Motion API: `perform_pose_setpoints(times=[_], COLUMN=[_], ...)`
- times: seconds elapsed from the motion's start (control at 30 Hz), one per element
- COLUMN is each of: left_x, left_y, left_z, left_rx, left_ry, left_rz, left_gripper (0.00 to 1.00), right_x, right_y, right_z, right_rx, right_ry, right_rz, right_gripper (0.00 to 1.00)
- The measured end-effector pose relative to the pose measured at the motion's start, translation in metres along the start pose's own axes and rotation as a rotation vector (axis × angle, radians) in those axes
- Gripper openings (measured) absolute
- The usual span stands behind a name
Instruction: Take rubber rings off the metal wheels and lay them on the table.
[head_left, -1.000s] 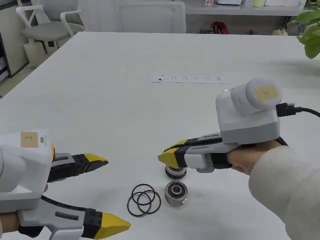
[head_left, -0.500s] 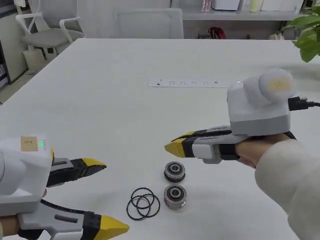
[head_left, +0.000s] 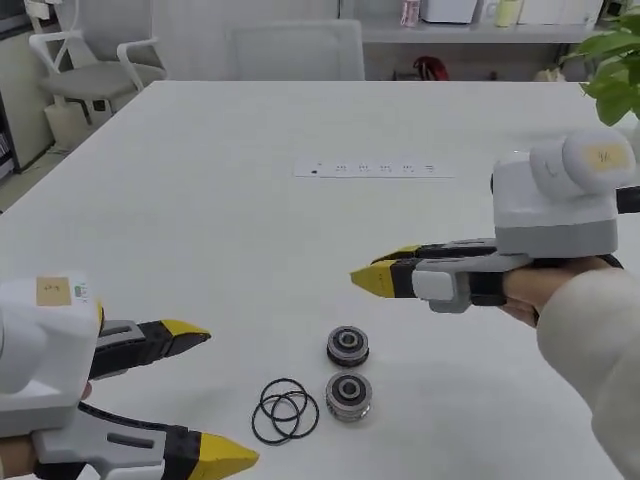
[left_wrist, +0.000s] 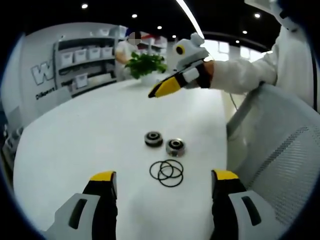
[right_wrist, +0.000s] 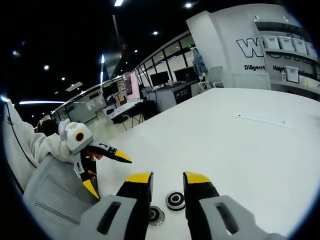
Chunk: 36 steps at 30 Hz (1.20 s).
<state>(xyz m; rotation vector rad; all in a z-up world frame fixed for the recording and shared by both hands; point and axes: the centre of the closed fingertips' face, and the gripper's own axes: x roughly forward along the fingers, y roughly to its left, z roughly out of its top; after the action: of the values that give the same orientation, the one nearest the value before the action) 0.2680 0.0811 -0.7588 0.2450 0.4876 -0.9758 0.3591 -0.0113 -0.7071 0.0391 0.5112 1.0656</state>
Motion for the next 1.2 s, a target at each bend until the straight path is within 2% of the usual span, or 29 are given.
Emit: perform_pose_setpoints(times=[0.3, 0.57, 0.7, 1.2], left_x=[0.001, -0.001, -0.002, -0.006], left_y=[-0.001, 0.001, 0.002, 0.008], left_z=[0.0, 0.003, 0.005, 0.016], left_rx=[-0.005, -0.009, -0.007, -0.019], left_ry=[-0.002, -0.019, -0.024, -0.066], left_rz=[-0.007, 0.005, 0.011, 0.038], left_gripper=[0.79, 0.8, 0.8, 0.8], right_x=[0.002, 0.0, 0.0, -0.005], right_y=[-0.004, -0.006, -0.007, -0.014], right_z=[-0.021, -0.029, -0.031, -0.046], right_rx=[-0.028, -0.06, -0.057, -0.033], right_ry=[0.073, 0.099, 0.101, 0.134], right_rz=[0.004, 0.011, 0.016, 0.024], right_gripper=[0.26, 0.3, 0.34, 0.38])
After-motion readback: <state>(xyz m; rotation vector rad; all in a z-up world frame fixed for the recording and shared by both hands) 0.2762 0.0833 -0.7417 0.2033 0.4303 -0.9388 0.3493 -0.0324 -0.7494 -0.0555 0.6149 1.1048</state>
